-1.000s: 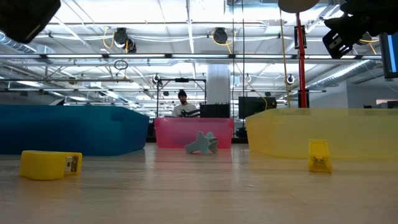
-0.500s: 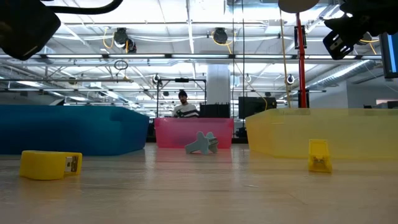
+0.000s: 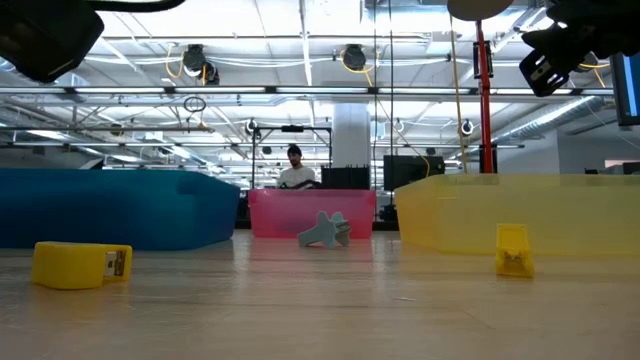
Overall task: Pick and place Stapler, Stapler remover, tape
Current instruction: Put the left green stapler into the blue bin, then put the left yellow stapler into the blue bin
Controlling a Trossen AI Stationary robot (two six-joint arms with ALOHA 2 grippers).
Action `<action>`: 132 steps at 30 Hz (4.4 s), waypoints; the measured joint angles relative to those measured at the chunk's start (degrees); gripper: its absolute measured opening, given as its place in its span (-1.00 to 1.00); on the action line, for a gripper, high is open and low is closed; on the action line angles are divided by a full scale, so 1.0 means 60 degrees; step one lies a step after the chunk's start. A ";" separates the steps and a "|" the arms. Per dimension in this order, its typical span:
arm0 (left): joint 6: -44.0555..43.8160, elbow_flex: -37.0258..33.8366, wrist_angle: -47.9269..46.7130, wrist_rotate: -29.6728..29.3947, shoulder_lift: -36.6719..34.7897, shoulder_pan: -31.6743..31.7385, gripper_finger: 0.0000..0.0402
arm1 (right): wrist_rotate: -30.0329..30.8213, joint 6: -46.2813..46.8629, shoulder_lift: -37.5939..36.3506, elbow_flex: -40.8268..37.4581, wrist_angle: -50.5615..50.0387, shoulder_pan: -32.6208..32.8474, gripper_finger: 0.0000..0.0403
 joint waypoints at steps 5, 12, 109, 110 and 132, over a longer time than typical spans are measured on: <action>0.0183 0.0007 -0.0122 -0.0065 -0.0004 0.0144 -0.06 | 0.0004 -0.0121 -0.0002 0.0004 -0.0015 0.0000 -0.39; 0.1304 0.0011 -0.0129 -0.0414 0.0158 0.0409 -0.06 | 0.0277 -0.0169 0.0000 0.0004 -0.0022 -0.0004 -0.39; 0.9234 -0.3883 0.0655 -0.1180 -0.2954 0.6518 -0.16 | 0.3199 0.0118 -0.0005 0.0007 -0.0011 0.0004 -0.39; 0.9248 -0.3883 0.0680 -0.1176 -0.2954 0.6518 -0.10 | 0.3198 0.0118 -0.0004 0.0007 -0.0012 0.0004 -0.39; 0.9983 -0.1102 0.0719 -0.0662 -0.3214 0.4176 0.23 | 0.3191 0.0118 -0.0004 0.0007 -0.0007 0.0004 -0.39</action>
